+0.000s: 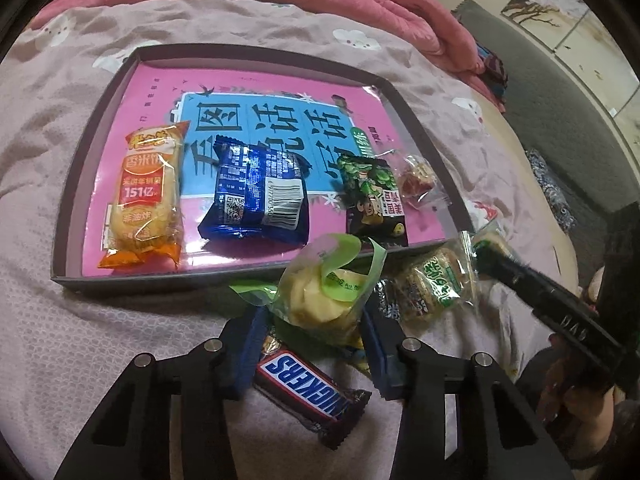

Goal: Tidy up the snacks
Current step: 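Lift both bags and carry them over the tray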

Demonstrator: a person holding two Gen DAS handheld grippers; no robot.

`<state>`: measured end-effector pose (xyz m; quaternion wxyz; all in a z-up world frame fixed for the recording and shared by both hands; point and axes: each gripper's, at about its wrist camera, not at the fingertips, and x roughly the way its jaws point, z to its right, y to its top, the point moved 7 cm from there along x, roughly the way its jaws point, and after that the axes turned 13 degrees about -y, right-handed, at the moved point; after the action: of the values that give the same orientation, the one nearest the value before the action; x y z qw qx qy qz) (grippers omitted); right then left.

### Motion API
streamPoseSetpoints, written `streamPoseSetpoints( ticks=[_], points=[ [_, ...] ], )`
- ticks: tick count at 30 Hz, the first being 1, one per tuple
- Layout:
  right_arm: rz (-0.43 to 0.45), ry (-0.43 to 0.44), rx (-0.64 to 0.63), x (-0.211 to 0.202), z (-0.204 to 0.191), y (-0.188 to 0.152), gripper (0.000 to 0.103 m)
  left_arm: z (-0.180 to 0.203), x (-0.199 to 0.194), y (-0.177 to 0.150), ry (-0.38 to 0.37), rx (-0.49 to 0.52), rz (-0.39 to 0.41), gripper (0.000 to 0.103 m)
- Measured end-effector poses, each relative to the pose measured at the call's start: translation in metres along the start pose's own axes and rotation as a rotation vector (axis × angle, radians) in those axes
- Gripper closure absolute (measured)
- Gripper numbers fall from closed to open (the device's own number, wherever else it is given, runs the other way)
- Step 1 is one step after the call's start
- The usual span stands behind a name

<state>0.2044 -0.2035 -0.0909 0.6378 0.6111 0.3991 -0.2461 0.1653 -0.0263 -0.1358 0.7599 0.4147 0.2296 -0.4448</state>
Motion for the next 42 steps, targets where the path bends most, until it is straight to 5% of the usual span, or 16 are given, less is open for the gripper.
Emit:
streamPoseSetpoints(
  ticks=[24,42],
  points=[
    [0.126,0.086,-0.033,-0.029,-0.019,0.013,0.079,0.012,-0.047,0.011,-0.049,0.029,0.11,0.063],
    [0.211,0.13,-0.039,-0.045,-0.027,0.027,0.079,0.008,-0.087,0.03,0.009,0.052,0.211,0.063]
  ],
)
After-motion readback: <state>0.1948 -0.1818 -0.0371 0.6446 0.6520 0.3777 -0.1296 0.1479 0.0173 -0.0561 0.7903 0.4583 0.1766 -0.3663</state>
